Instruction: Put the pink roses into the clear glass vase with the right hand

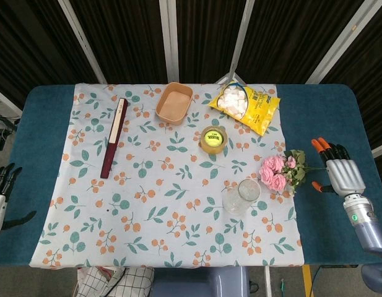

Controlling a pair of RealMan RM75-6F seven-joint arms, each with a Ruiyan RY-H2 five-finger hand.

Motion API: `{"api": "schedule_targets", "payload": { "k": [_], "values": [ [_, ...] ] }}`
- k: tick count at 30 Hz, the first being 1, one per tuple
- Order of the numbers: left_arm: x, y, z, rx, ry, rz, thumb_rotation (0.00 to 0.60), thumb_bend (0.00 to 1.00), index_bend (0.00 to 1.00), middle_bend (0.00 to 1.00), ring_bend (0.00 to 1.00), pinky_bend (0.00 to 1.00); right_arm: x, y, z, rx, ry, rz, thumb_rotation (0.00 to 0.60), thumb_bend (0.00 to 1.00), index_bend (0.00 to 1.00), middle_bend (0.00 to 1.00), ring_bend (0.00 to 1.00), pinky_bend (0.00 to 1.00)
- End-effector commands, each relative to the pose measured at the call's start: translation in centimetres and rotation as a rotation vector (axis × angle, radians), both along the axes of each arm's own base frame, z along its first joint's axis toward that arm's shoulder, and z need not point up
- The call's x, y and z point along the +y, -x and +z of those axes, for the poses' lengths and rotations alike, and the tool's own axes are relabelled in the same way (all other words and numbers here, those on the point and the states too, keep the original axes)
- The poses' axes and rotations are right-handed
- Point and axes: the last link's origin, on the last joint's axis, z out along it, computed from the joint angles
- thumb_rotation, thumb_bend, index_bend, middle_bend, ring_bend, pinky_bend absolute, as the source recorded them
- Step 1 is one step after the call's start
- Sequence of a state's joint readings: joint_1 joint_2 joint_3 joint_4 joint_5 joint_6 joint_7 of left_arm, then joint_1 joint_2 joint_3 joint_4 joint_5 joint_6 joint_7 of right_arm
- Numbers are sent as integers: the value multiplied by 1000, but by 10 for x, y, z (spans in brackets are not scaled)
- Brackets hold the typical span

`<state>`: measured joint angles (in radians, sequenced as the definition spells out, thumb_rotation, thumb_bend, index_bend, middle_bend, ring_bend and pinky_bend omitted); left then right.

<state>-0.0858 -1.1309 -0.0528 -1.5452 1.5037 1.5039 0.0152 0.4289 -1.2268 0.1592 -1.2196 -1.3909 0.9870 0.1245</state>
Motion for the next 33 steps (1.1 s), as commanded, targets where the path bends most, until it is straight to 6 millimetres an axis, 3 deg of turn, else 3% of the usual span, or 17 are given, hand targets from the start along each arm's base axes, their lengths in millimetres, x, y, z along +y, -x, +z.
{"api": "schedule_targets", "payload": {
  "k": [1,14,17,21,25,28,31,33],
  "values": [
    [1,1,0,-7,5,10,600,0,0,0,0,0,-14,-3,-18,41,-59,10,600,250,0,0,0,0],
    [4,3,3,-20,14,37,600,0,0,0,0,0,-43,-5,-58,104,-160,23,600,250,0,3,0,0],
    [5,3,3,-23,16,42,600,0,0,0,0,0,-49,-8,-66,111,-174,33,600,251,10,42,12,0],
    [6,4,2,-27,20,48,600,0,0,0,0,0,-56,-13,-76,103,-180,46,600,250,115,147,104,27],
    [8,4,3,-31,22,54,600,0,0,0,0,0,-60,-15,-86,99,-190,49,600,248,290,312,278,208],
    [8,4,3,-36,24,58,600,0,0,0,0,0,-61,-16,-90,90,-185,59,600,306,519,503,470,405],
    [8,3,3,-39,28,57,600,0,0,0,0,0,-61,-16,-91,82,-175,75,600,372,644,601,563,487],
    [8,3,3,-41,30,57,600,0,0,0,0,0,-60,-15,-89,75,-170,82,600,382,660,612,573,491]
  ]
}}
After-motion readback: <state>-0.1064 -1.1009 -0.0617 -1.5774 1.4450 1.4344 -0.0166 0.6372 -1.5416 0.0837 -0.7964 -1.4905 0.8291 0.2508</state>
